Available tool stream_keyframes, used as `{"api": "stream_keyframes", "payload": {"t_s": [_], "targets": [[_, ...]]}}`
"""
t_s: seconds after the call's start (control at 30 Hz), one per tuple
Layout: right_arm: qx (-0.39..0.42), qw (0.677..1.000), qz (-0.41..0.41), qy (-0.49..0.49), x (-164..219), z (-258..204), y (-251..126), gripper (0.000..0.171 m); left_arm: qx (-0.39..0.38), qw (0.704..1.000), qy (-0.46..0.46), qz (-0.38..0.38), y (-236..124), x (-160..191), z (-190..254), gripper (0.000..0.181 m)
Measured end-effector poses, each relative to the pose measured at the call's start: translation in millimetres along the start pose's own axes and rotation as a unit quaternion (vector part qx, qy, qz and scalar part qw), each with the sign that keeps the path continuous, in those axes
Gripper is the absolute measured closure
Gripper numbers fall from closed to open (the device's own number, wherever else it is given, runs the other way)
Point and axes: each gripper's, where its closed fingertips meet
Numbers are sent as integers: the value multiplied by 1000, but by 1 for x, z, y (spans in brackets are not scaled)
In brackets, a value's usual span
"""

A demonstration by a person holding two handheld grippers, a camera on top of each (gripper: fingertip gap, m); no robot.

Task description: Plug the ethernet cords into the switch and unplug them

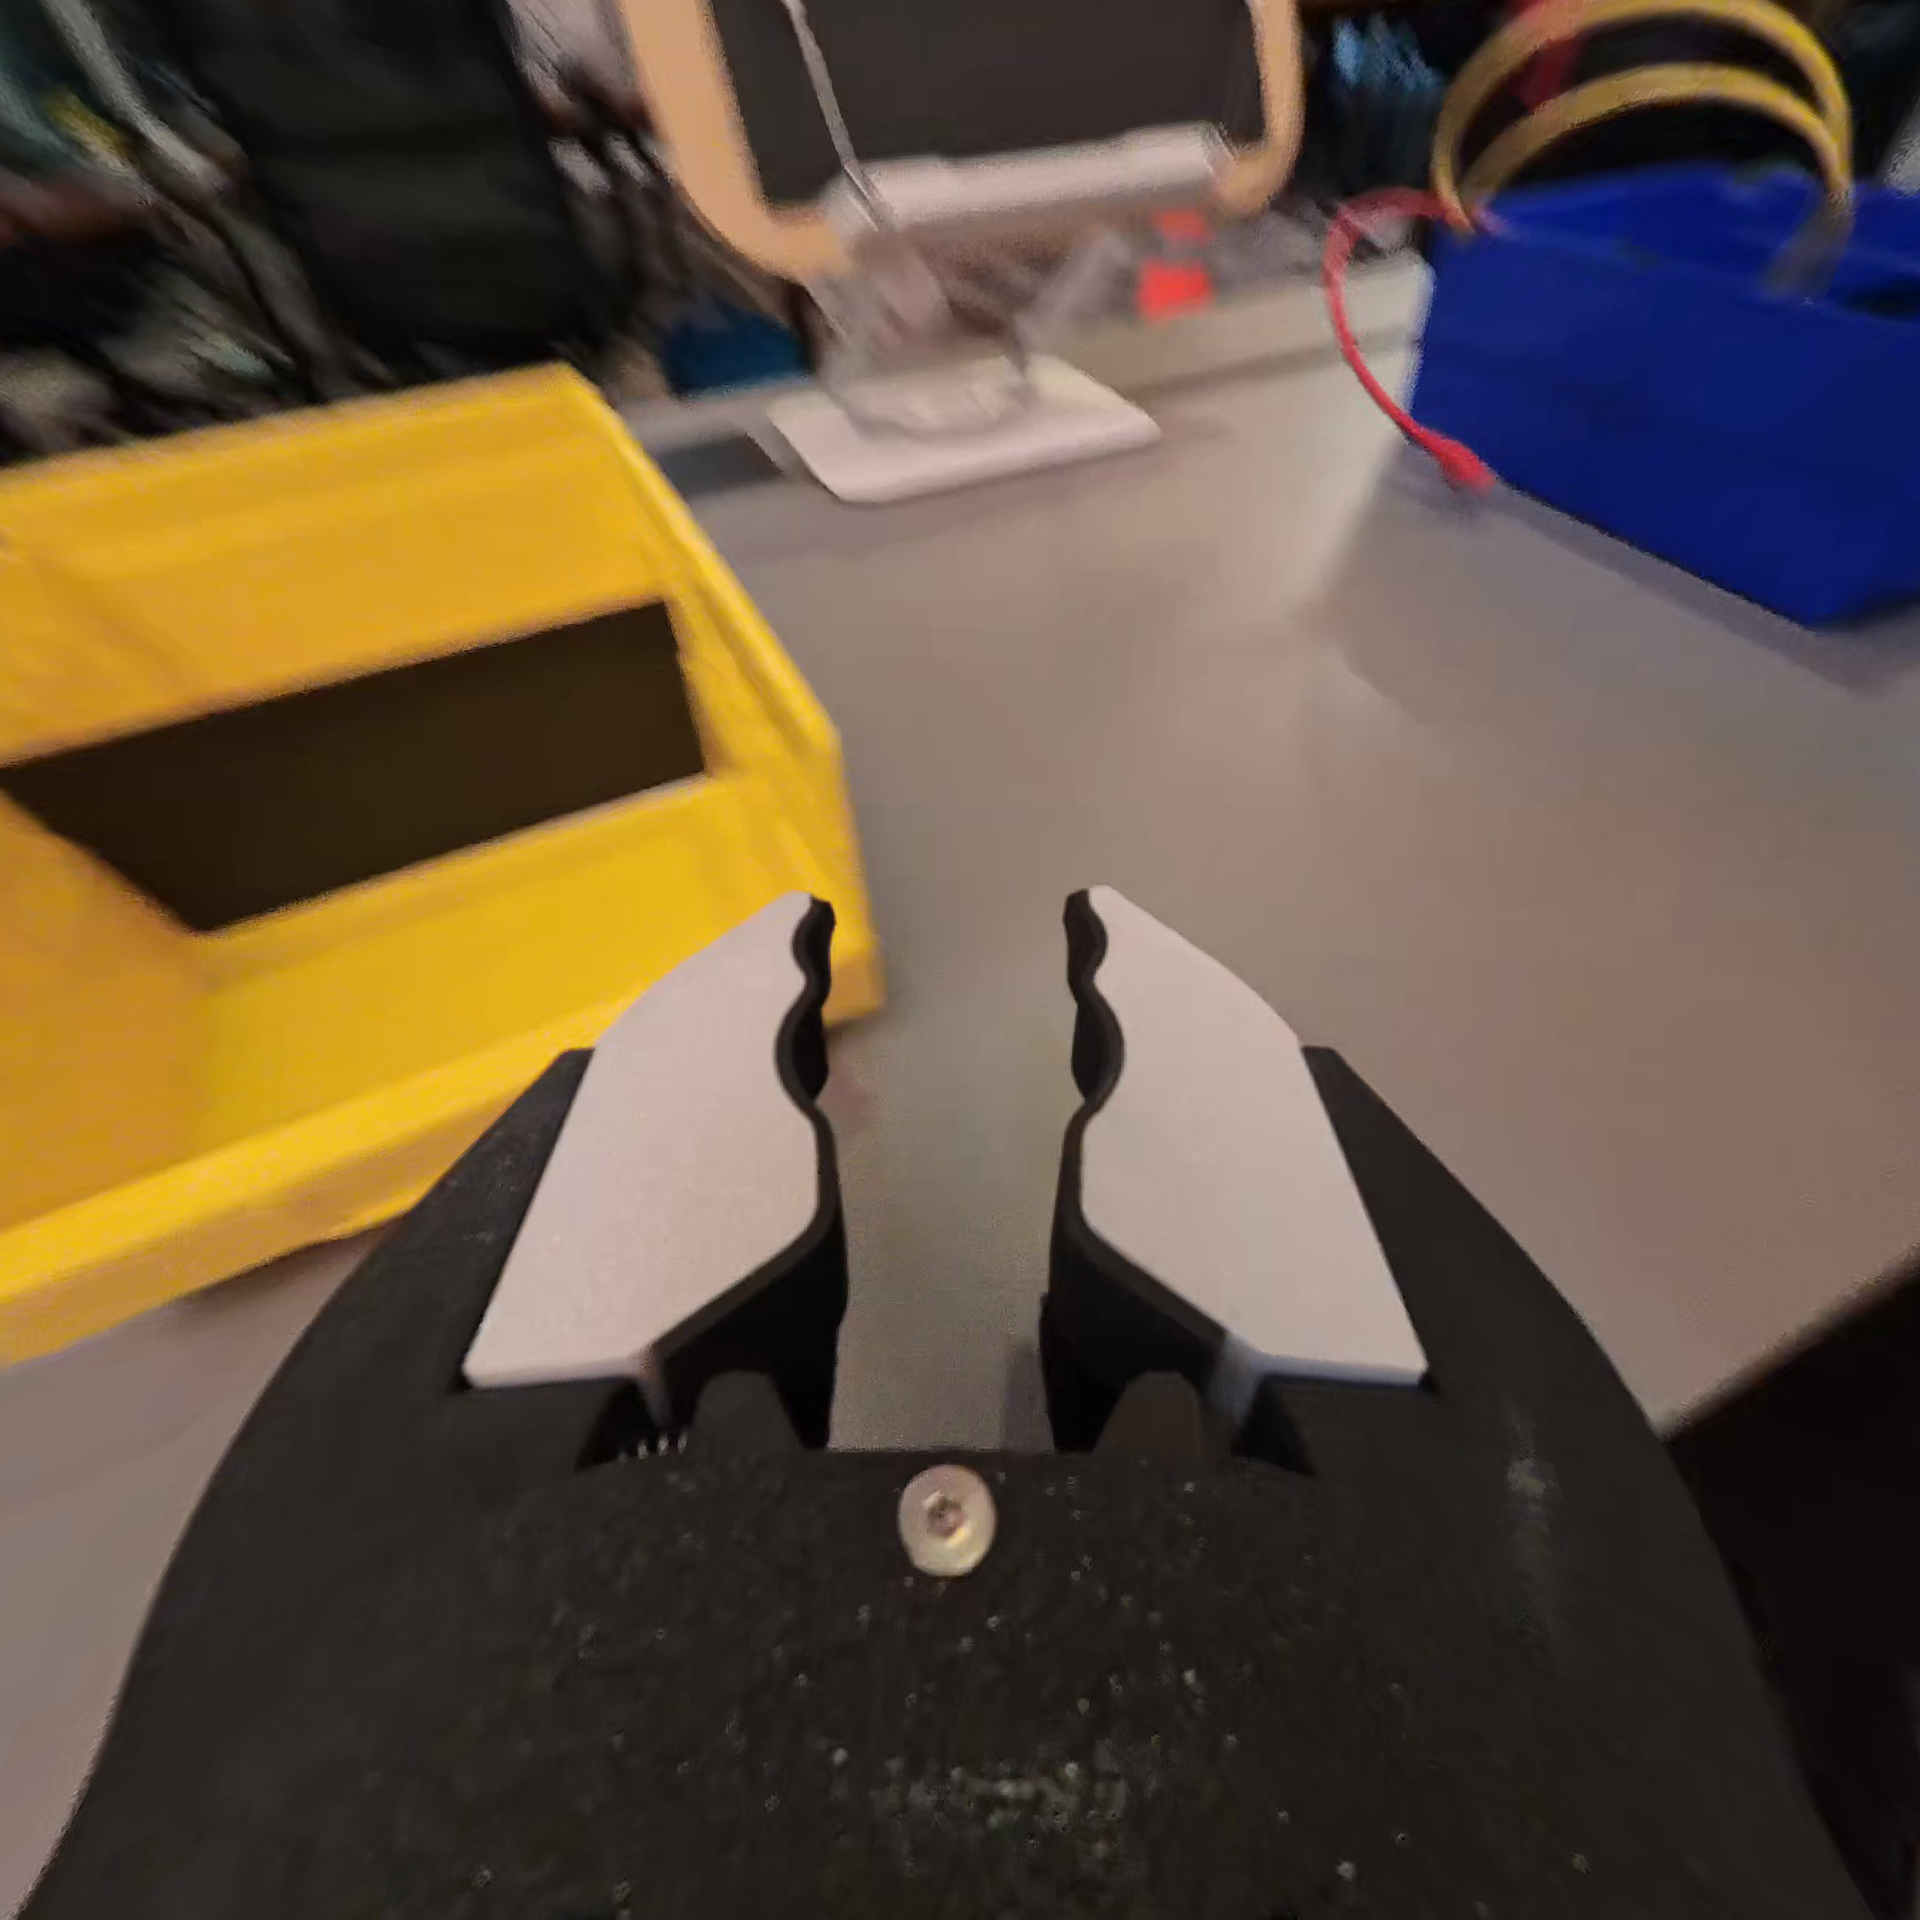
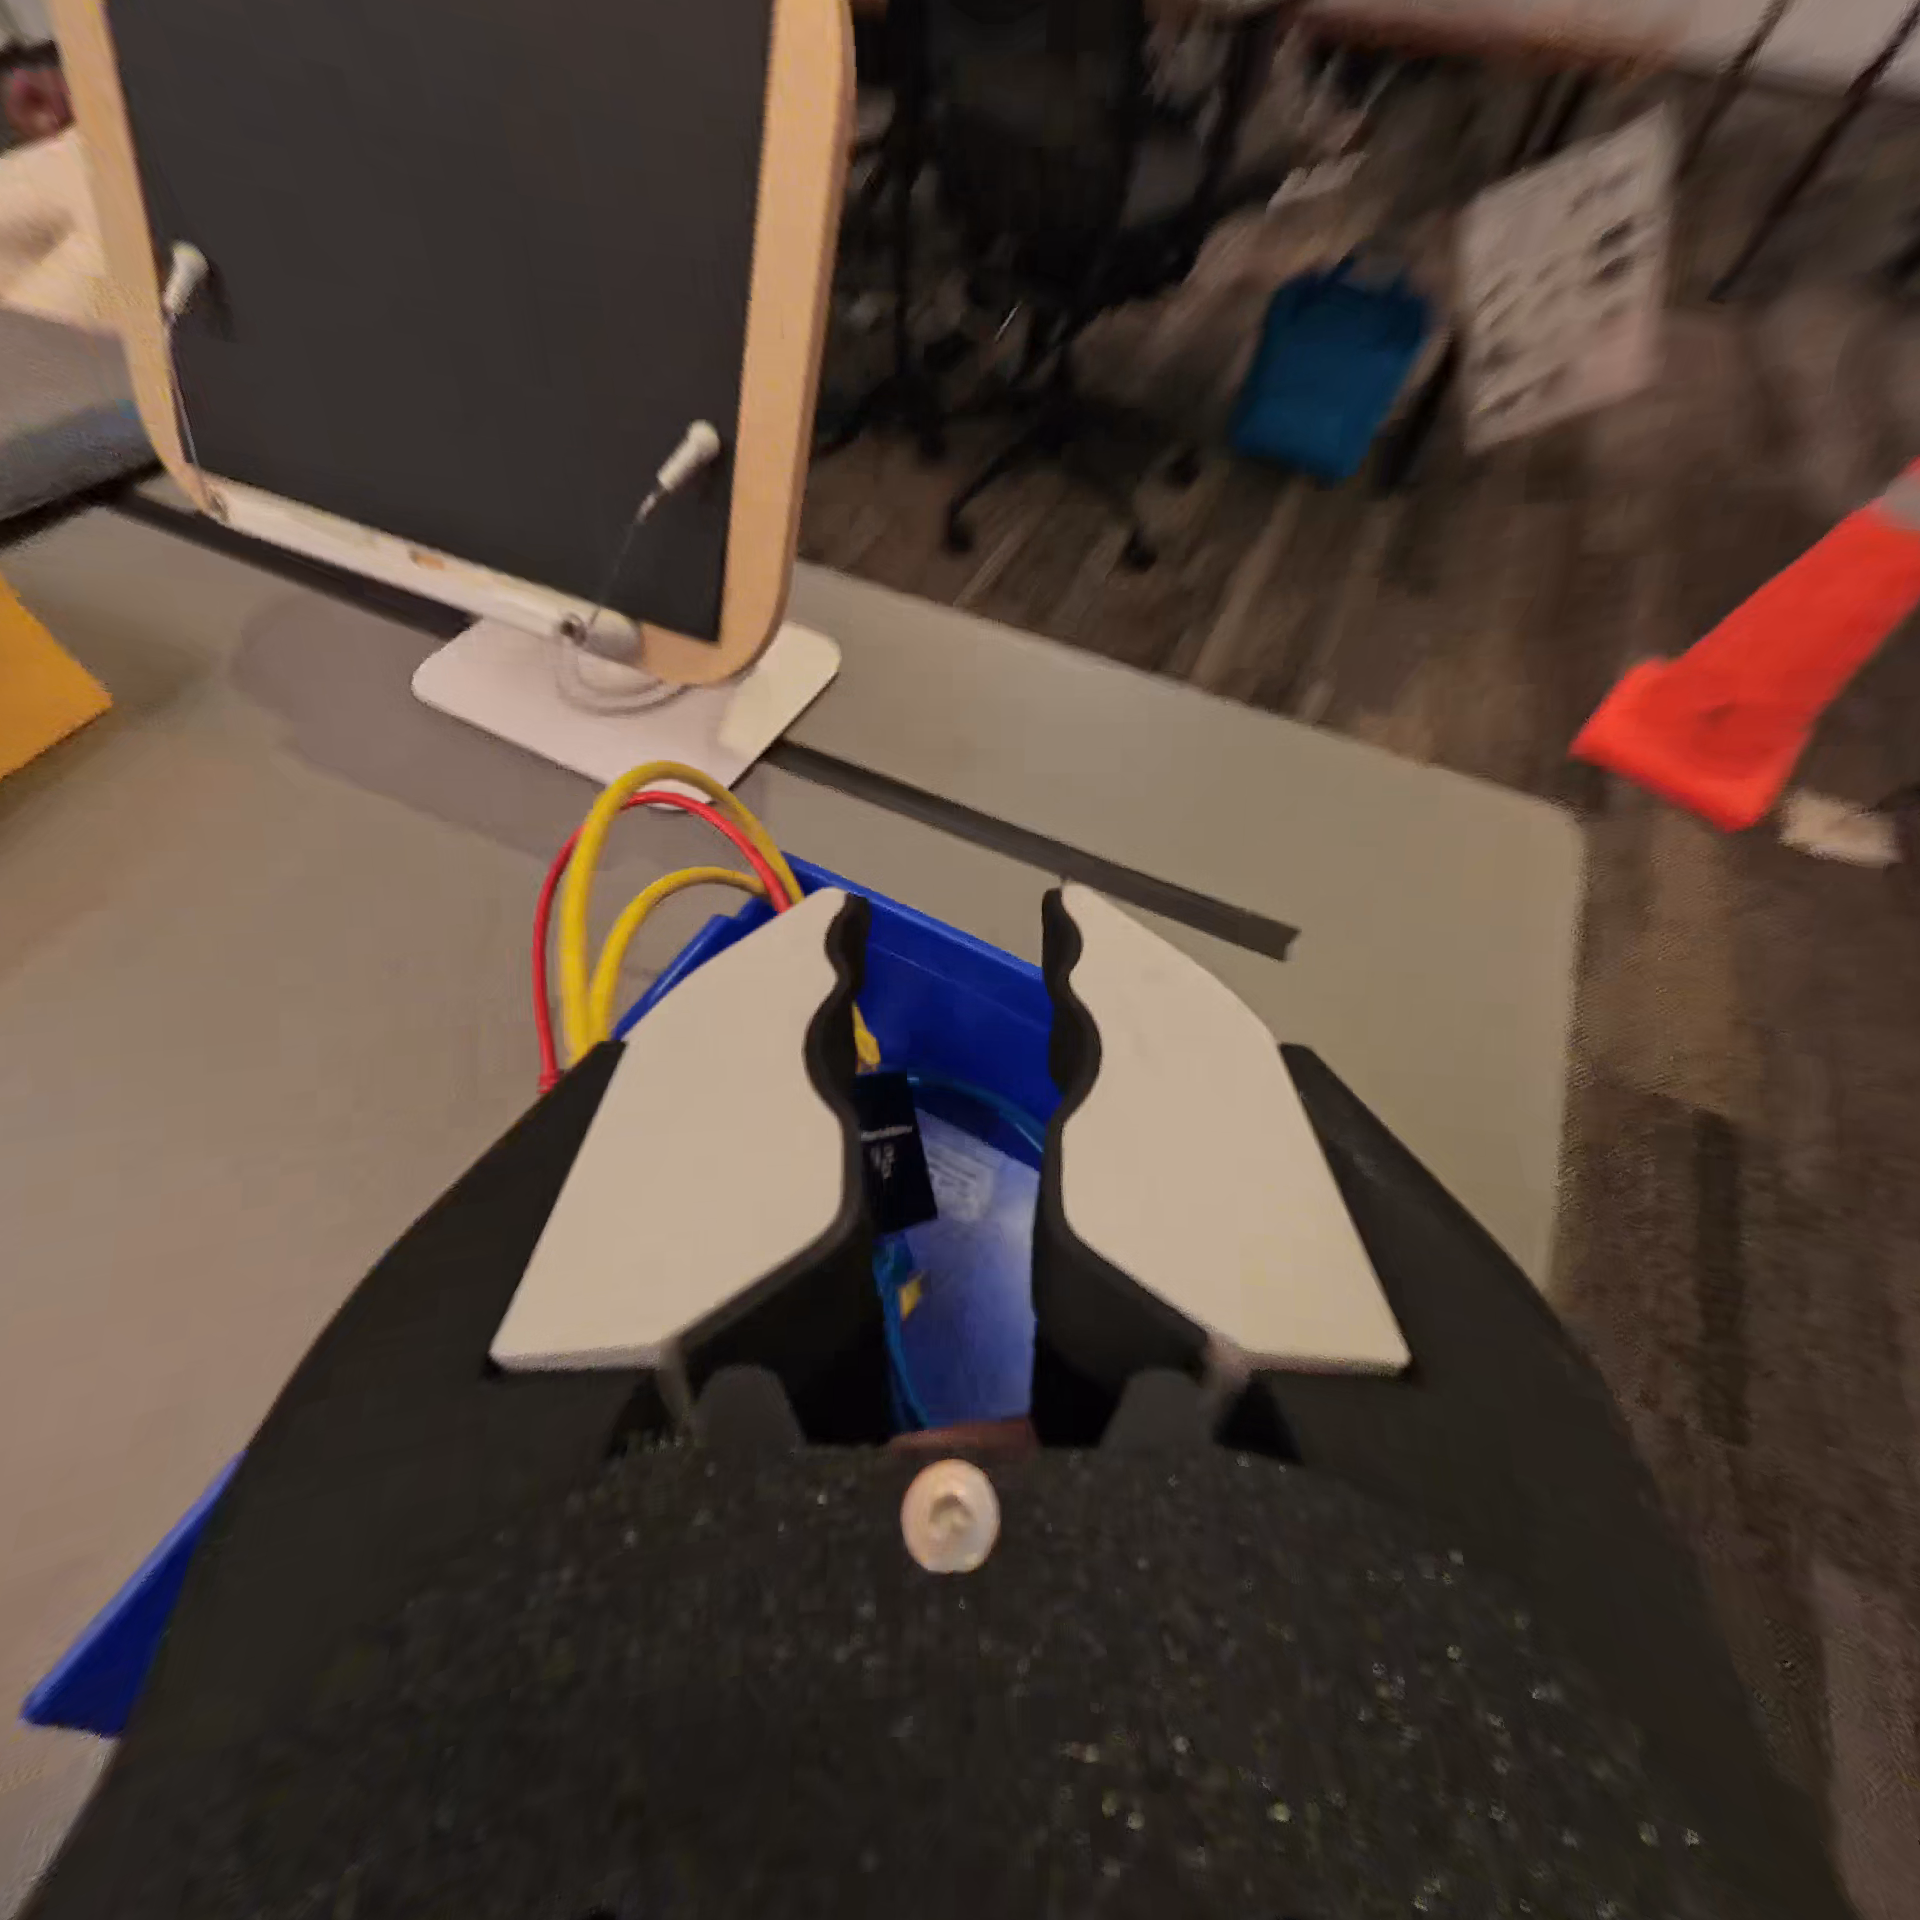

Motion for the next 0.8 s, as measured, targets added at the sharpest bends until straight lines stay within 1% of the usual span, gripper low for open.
{"api": "stream_keyframes", "payload": {"t_s": [0.07, 0.1, 0.13, 0.2, 0.27, 0.33, 0.4, 0.47, 0.53, 0.63, 0.73, 0.8], "targets": [[57, 997, 51, -31, 8, -23, -42, 138, -90, 994, 21, 59, -22, -17, -30, 138], [83, 993, 74, -32, 18, -36, -58, 138, -131, 988, 28, 72, -34, -19, -43, 139], [102, 990, 91, -20, 32, -51, -72, 138, -157, 985, 30, 69, -44, -16, -53, 141], [97, 990, 98, 8, 68, -90, -86, 134, -182, 982, 17, 43, -56, -2, -66, 144], [101, 990, 80, 50, 109, -122, -95, 132, -185, 982, -14, 22, -60, 11, -72, 144], [112, 986, 81, 90, 140, -145, -102, 132, -173, 984, -38, 11, -57, 20, -73, 144], [130, 982, 80, 109, 165, -156, -105, 136, -165, 985, -50, -6, -52, 27, -74, 144], [152, 981, 56, 110, 189, -157, -105, 146, -158, 986, -49, -33, -47, 38, -75, 146], [141, 984, 37, 105, 194, -159, -104, 141, -153, 986, -46, -52, -44, 45, -75, 146], [150, 985, 38, 78, 192, -154, -101, 141, -147, 986, -58, -55, -43, 46, -76, 147], [141, 987, 30, 73, 196, -156, -96, 142, -130, 985, -87, -76, -39, 54, -71, 147], [136, 988, 25, 71, 199, -157, -94, 142, -132, 983, -90, -87, -39, 58, -72, 147]]}}
Point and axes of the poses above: each gripper's, where its closed fingertips meet, y out along the fingers, x out of its underside, z = x × y across the jaws, and after that the axes turned 3 degrees about -y, right-handed
